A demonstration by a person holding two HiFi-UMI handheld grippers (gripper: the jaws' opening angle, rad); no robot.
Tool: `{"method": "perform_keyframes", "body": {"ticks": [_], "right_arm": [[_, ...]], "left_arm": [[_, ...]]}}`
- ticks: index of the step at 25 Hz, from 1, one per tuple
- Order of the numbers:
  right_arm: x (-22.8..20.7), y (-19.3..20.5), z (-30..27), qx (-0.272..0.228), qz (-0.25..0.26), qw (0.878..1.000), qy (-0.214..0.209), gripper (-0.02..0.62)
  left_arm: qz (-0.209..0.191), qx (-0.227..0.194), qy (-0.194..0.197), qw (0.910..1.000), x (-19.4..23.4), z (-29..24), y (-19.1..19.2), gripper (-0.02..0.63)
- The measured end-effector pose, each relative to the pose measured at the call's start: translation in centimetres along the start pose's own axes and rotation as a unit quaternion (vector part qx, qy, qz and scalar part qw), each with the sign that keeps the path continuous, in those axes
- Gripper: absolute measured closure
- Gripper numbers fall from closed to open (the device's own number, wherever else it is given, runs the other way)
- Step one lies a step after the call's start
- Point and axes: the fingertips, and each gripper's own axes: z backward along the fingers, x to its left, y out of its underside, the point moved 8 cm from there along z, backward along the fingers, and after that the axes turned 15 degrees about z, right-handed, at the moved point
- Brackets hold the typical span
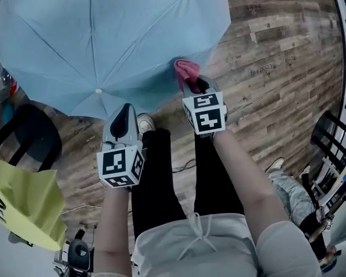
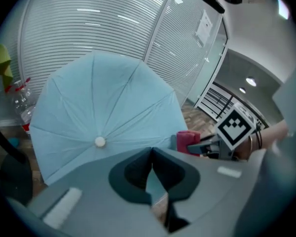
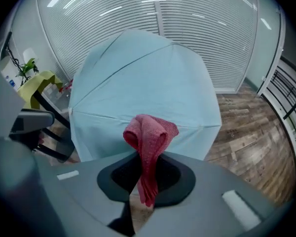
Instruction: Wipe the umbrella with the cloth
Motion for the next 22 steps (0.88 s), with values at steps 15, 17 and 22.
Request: {"method": "perform_keyframes", "body": {"ticks": [15,17,22], "right_arm": [[19.5,-9.3,-3.2,-0.075,0.048,0.991,-0.096,0.538],[19.4,-9.4,-3.8,-0.076,0.044,0.992,-0.092,0.538],[17.3,-8.7,-5.0,-0.075,0.029,0.993,-0.087,0.538]], "left_arm": [[0.023,0.008,-0.047,0.9986,14.5,7.2,3.2,0.598],[0.023,0.009,-0.049,0.9985,15.0,7.2,3.3,0.598],[0.024,0.014,-0.055,0.9981,14.7,6.5,3.7,0.598]]}}
